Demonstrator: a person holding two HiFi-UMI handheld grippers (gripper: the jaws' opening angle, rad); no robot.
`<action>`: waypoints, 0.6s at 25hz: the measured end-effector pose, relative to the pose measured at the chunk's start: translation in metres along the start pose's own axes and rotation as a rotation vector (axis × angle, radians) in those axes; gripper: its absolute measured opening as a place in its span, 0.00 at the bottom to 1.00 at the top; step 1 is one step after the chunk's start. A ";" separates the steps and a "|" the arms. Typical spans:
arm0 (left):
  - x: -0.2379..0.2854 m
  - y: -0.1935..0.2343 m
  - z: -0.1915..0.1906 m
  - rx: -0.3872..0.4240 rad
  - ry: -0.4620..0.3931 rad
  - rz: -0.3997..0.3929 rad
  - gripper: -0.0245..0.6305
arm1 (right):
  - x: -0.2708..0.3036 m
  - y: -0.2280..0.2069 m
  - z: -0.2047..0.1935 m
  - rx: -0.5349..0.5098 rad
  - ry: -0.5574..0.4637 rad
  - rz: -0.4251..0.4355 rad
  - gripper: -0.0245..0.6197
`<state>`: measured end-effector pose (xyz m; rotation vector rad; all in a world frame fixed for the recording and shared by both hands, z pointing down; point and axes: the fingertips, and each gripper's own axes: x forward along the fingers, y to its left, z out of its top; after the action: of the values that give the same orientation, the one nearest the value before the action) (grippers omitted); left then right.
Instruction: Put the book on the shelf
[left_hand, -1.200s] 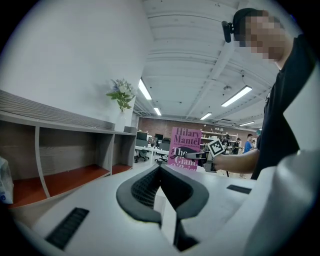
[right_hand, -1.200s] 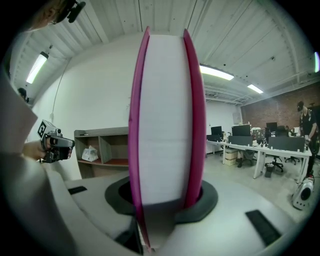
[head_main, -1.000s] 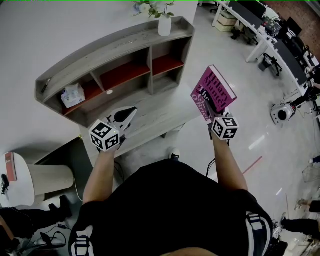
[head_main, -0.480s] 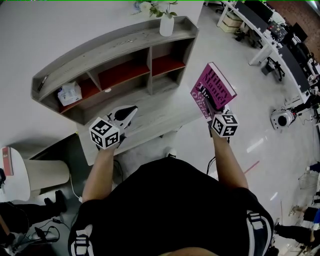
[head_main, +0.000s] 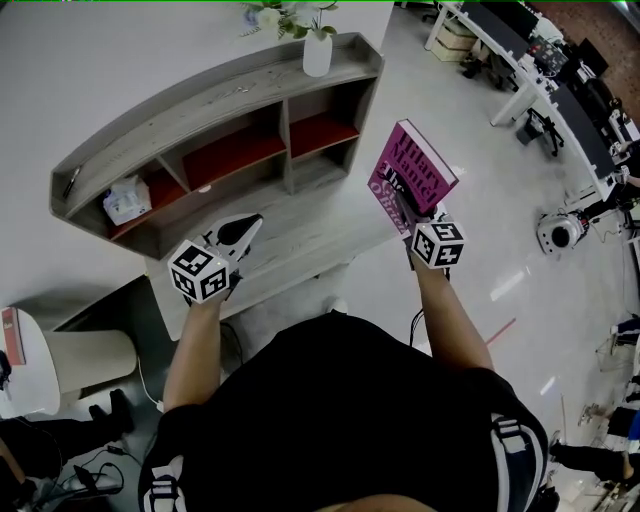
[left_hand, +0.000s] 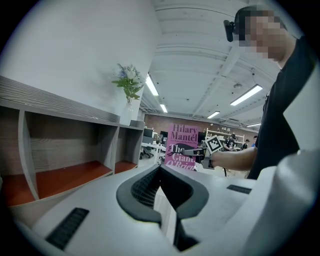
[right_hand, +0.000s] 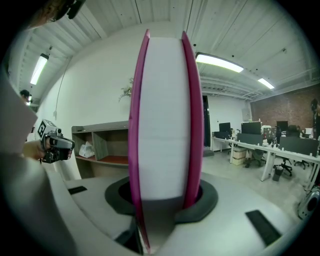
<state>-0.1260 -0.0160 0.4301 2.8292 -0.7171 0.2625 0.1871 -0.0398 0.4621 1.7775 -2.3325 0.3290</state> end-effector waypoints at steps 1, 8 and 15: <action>0.003 -0.001 0.000 -0.002 0.000 0.000 0.07 | 0.001 -0.002 0.000 0.000 0.002 0.001 0.27; 0.020 0.002 0.003 0.005 0.018 -0.005 0.07 | 0.013 -0.017 0.006 0.006 -0.009 0.008 0.27; 0.041 0.003 0.008 -0.001 0.022 0.005 0.07 | 0.025 -0.032 0.009 0.003 -0.002 0.030 0.27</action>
<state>-0.0911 -0.0394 0.4317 2.8195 -0.7194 0.2932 0.2114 -0.0735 0.4628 1.7471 -2.3630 0.3360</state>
